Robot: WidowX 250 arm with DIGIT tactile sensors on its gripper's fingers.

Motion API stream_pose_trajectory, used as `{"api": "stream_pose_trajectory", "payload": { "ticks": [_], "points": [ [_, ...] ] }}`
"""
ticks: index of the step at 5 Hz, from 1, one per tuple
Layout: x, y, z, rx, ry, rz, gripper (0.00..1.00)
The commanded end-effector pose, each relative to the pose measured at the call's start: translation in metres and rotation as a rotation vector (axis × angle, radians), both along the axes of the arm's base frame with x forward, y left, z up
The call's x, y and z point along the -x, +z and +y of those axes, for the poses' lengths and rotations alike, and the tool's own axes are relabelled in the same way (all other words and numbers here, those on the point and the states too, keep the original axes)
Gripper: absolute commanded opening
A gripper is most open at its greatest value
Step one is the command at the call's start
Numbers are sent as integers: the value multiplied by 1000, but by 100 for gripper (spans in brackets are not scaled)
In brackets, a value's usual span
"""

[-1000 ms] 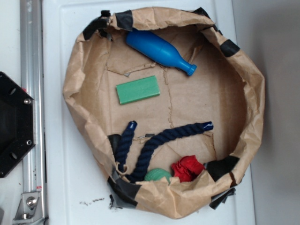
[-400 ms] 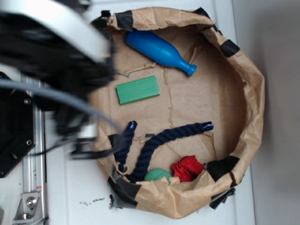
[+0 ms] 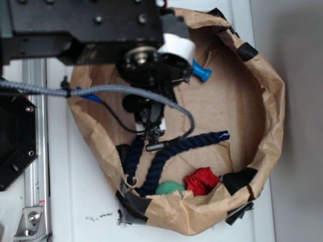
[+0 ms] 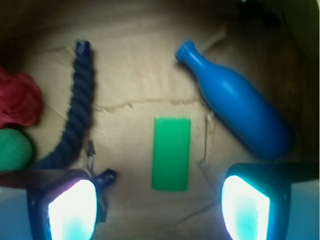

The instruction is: Grab the green block.

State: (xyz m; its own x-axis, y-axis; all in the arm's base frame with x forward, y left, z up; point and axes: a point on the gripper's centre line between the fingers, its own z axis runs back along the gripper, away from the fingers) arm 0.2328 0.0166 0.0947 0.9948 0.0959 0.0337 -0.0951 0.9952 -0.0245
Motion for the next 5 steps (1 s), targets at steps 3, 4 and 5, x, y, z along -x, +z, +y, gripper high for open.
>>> {"api": "stream_pose_trajectory", "payload": {
  "ticks": [3, 4, 5],
  "points": [
    [-20, -77, -8, -84, -127, 97, 100],
    [-24, -84, -9, -106, -114, 116, 0],
    [-32, -77, -5, -120, -89, 111, 0]
  ]
}}
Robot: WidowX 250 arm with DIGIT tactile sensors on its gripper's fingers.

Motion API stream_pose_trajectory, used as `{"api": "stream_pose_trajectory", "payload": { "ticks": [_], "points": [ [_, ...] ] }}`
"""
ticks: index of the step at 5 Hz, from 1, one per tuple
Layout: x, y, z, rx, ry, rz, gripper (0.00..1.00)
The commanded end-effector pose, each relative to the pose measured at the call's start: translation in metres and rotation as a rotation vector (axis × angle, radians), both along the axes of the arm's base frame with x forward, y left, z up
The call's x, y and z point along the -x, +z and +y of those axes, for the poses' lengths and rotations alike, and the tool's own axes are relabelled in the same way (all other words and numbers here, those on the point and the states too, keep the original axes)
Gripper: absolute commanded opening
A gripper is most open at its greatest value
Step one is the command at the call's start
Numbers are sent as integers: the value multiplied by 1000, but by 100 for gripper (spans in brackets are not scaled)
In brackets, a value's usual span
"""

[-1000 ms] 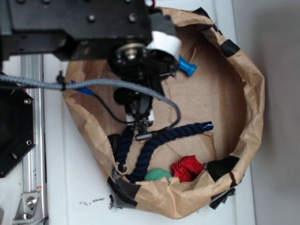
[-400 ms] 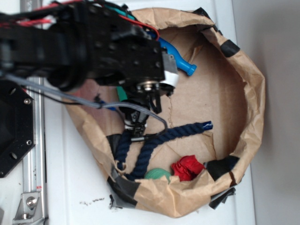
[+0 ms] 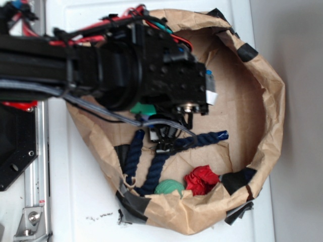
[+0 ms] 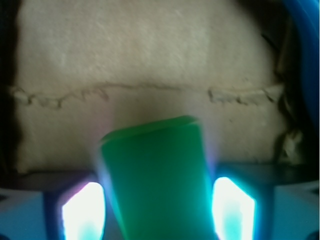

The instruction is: Grab the green block.

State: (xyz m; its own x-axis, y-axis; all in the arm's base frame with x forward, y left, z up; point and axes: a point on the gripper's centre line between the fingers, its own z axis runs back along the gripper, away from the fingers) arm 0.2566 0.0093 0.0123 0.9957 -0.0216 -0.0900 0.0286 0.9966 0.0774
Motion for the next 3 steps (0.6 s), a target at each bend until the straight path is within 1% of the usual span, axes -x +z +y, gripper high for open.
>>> {"api": "stream_pose_trajectory", "payload": {
  "ticks": [1, 2, 3],
  "points": [
    [-18, 31, 7, -25, 23, -62, 0],
    [-25, 69, 14, -17, 19, -121, 0],
    [-25, 99, 15, -15, -1, -137, 0]
  ]
}}
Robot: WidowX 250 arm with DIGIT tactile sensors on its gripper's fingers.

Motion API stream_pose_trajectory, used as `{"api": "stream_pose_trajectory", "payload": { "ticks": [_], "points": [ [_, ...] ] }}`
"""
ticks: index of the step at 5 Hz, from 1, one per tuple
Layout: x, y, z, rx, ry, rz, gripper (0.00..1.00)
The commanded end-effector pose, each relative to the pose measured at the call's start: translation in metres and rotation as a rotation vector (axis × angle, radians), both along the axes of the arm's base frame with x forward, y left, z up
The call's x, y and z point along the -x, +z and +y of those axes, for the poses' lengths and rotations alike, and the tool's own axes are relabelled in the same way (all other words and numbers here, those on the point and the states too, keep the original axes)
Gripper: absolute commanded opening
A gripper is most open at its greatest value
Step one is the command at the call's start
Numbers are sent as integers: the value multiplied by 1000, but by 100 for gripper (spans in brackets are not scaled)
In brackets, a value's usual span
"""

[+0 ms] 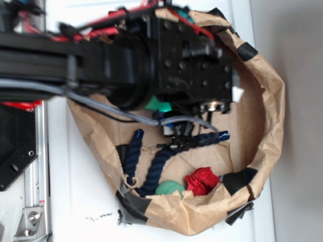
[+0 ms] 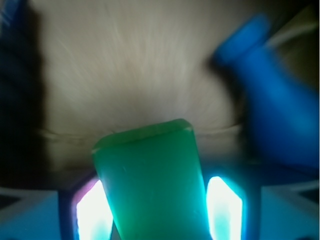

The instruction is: Grab the green block.

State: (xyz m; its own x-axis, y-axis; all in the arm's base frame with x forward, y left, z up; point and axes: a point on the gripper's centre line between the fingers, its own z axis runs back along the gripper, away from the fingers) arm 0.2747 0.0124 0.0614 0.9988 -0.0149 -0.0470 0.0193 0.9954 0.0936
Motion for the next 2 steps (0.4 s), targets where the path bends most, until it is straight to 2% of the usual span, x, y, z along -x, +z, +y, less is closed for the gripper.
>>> {"api": "stream_pose_trajectory", "payload": {
  "ticks": [1, 2],
  "points": [
    [0, 76, 12, -24, -30, -99, 0],
    [1, 89, 12, -32, -62, -121, 0]
  ]
}}
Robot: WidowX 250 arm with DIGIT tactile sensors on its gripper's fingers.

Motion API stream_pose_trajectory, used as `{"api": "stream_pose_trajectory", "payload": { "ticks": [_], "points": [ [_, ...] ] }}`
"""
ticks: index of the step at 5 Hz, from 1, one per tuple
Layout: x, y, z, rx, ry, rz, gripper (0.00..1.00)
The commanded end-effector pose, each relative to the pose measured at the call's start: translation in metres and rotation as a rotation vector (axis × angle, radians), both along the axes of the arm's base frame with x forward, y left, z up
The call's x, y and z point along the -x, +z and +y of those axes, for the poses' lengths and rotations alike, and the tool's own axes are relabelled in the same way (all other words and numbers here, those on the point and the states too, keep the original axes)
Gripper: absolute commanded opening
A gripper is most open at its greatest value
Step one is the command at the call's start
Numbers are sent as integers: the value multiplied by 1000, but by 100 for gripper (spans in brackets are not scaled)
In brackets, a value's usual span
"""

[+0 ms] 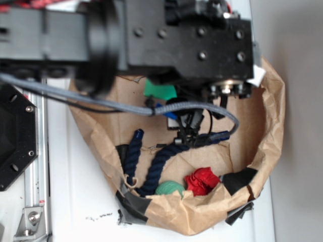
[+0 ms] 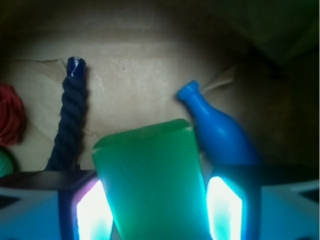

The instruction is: Grab the green block.

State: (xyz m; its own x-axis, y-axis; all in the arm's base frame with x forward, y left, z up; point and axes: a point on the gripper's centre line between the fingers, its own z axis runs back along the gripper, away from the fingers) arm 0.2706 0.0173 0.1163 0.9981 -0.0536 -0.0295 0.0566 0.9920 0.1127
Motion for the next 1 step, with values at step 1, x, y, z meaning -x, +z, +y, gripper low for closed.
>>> {"api": "stream_pose_trajectory", "payload": {
  "ticks": [1],
  "points": [
    [-4, 33, 6, -30, -32, -78, 0]
  ]
}}
